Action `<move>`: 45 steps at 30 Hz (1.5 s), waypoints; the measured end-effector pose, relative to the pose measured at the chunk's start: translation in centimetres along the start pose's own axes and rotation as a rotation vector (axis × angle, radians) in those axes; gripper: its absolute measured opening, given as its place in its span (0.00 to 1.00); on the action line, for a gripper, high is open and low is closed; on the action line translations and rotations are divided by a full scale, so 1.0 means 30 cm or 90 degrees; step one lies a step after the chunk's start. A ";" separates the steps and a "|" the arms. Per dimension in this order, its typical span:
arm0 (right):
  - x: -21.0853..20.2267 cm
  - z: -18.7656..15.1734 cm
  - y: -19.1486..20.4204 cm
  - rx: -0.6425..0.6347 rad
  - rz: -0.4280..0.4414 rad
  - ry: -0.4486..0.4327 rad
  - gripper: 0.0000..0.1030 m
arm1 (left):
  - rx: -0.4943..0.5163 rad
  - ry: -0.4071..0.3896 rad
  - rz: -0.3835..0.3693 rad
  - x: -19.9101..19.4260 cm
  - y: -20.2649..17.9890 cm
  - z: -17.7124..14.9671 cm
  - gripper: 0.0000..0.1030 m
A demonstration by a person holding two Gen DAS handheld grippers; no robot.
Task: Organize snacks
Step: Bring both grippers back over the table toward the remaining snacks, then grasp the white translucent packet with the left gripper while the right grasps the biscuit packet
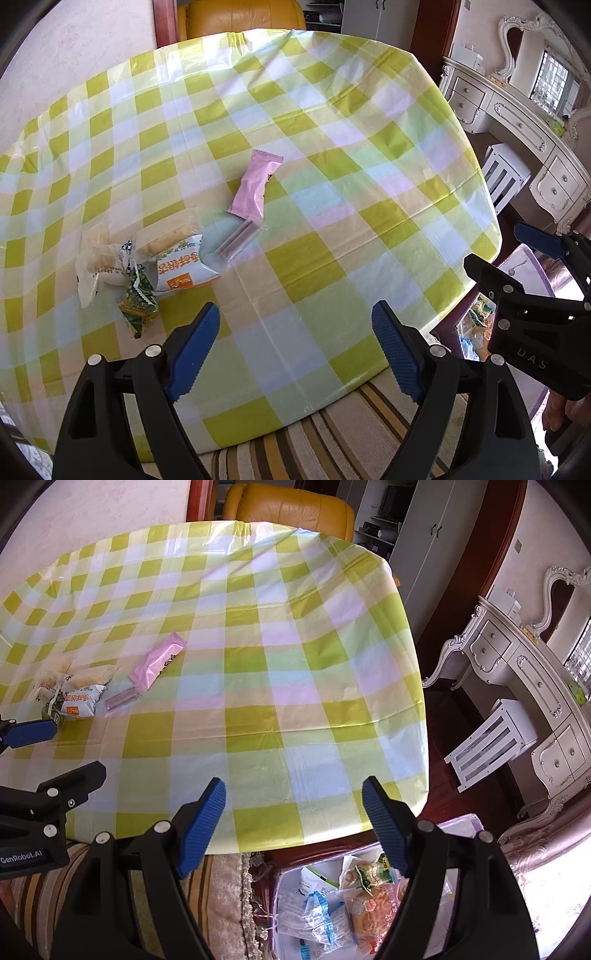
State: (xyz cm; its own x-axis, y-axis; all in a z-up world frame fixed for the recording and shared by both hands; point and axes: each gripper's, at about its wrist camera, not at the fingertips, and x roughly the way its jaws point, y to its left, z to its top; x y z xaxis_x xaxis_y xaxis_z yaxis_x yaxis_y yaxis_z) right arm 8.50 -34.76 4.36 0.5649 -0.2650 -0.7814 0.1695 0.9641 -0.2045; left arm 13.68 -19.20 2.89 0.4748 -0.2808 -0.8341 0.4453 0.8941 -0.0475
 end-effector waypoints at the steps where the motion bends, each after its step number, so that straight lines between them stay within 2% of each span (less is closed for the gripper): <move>1: 0.002 0.009 0.013 -0.003 0.002 -0.001 0.74 | -0.004 -0.001 0.002 0.000 0.014 0.001 0.80; 17: 0.042 0.115 0.186 -0.021 0.048 -0.012 0.75 | -0.063 -0.005 0.012 0.007 0.176 -0.007 0.80; 22: 0.055 0.159 0.234 0.001 0.079 -0.026 0.75 | -0.136 -0.049 0.022 -0.062 0.317 -0.009 0.80; 27: 0.087 0.207 0.281 0.024 0.119 -0.028 0.75 | -0.247 -0.090 0.035 -0.123 0.535 -0.023 0.79; 29: 0.106 0.219 0.309 0.026 0.137 -0.020 0.75 | -0.284 -0.089 0.037 -0.121 0.614 -0.034 0.73; 33: 0.133 0.232 0.374 0.017 0.194 -0.005 0.75 | -0.354 -0.072 -0.016 -0.078 0.713 -0.062 0.70; 36: 0.141 0.234 0.445 -0.008 0.239 0.005 0.75 | -0.374 -0.059 -0.053 -0.029 0.721 -0.063 0.69; 39: 0.156 0.238 0.506 -0.025 0.258 0.017 0.75 | -0.388 -0.046 -0.082 0.020 0.715 -0.053 0.68; 45: 0.200 0.257 0.599 -0.046 0.262 0.031 0.75 | -0.411 -0.027 -0.102 0.094 0.729 -0.036 0.68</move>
State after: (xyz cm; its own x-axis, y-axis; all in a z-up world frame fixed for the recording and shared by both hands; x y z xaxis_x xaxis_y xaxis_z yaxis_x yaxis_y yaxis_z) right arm 21.17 -19.16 0.55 0.5343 0.1427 -0.8331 -0.1207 0.9884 0.0919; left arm 23.94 -0.05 -1.10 0.4767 -0.4286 -0.7675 -0.0253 0.8660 -0.4993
